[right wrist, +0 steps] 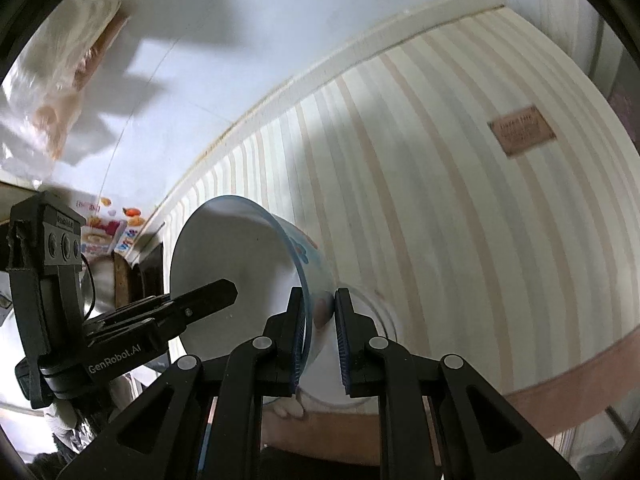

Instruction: Organize plates and bowls

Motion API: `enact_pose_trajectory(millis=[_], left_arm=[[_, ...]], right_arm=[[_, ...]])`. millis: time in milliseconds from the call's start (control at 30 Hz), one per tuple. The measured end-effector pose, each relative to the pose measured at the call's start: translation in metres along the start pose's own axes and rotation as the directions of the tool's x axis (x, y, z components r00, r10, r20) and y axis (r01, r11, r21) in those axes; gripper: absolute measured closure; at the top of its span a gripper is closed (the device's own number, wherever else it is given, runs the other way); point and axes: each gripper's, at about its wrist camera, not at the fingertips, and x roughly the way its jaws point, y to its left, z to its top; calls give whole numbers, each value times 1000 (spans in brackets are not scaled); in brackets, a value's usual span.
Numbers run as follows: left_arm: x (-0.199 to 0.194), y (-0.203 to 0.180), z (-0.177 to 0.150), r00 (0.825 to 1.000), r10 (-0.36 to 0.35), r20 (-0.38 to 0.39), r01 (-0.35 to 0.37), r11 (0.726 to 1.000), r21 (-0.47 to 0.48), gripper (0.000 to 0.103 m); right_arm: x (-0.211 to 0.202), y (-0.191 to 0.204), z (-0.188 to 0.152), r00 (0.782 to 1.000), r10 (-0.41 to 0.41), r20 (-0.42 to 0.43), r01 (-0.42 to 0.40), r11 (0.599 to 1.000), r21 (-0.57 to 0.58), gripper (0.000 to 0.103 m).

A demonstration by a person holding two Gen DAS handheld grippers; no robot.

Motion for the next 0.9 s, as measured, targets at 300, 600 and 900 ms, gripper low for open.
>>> enact_pose_trajectory(millis=[300, 600, 900], left_arm=[[26, 1, -21, 997, 34, -63, -33, 999, 11, 85], [53, -2, -22, 990, 78, -120, -73, 996, 40, 85], [63, -10, -19, 984, 131, -119, -122, 989, 83, 85]], right_arm=[[15, -16, -33, 999, -22, -44, 23, 1000, 21, 86], [33, -27, -44, 995, -64, -82, 66, 997, 25, 86], [35, -26, -39, 990, -110, -90, 111, 994, 4, 86]])
